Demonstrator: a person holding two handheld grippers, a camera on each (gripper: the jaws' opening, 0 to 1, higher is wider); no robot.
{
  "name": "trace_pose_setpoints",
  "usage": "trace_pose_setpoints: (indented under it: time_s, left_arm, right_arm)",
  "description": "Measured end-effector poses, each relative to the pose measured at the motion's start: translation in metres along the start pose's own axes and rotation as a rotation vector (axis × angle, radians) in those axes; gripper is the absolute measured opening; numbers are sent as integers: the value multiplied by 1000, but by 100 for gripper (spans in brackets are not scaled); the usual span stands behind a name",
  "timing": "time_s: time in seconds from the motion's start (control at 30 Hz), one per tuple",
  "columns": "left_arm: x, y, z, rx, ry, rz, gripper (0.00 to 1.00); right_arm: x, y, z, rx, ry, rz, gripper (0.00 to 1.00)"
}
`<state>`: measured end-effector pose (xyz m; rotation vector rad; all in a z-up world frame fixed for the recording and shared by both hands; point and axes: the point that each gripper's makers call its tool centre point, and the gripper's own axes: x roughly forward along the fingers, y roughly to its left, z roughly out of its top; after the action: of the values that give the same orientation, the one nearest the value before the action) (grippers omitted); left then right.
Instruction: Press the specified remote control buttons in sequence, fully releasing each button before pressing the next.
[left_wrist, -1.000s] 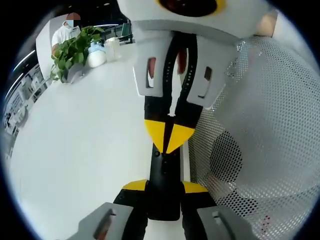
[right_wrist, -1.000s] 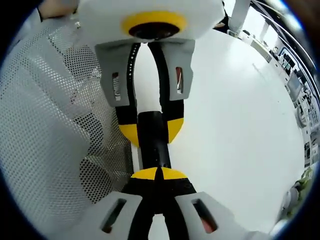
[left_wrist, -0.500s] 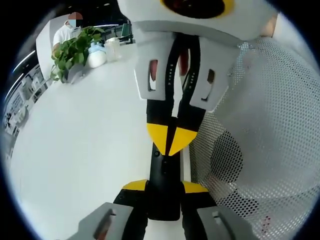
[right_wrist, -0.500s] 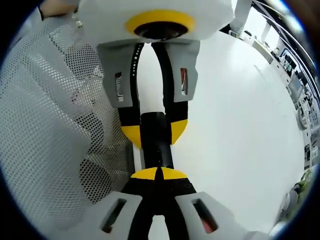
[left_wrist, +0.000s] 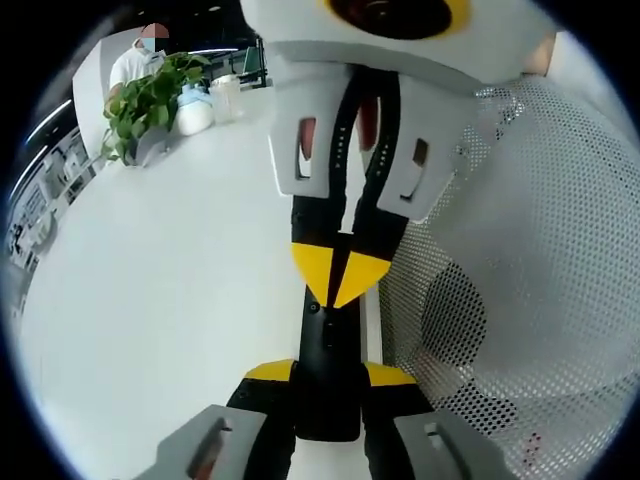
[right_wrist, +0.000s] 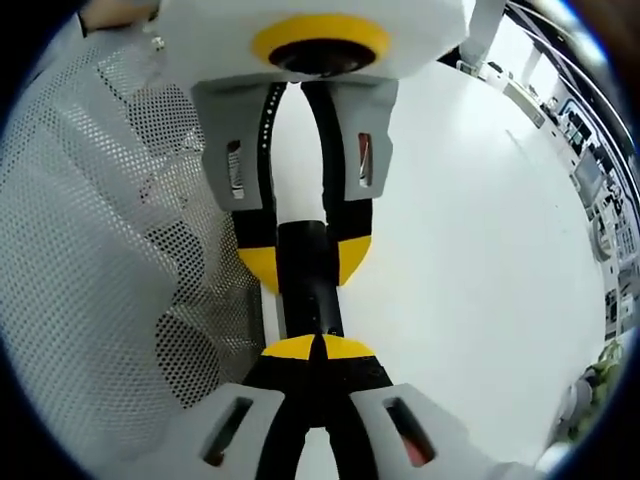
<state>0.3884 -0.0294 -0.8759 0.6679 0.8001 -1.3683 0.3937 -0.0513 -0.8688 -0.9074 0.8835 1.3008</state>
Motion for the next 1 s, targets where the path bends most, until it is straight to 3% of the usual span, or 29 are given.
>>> trace_pose_setpoints:
  time_s: [0.13,0.37,0.53,1.0]
  left_arm:
    - [0,0,0,3,1,1,24]
    - [0,0,0,6,2,2,24]
    - [0,0,0,3,2,2,24]
    - [0,0,0,6,6,3,24]
  right_arm:
    - [0,0,0,20,-7,5,0]
    - [1,1,1,-30,17,-8,0]
    - [0,0,0,13,-8,1,0]
    - [0,0,0,25,-9,2,0]
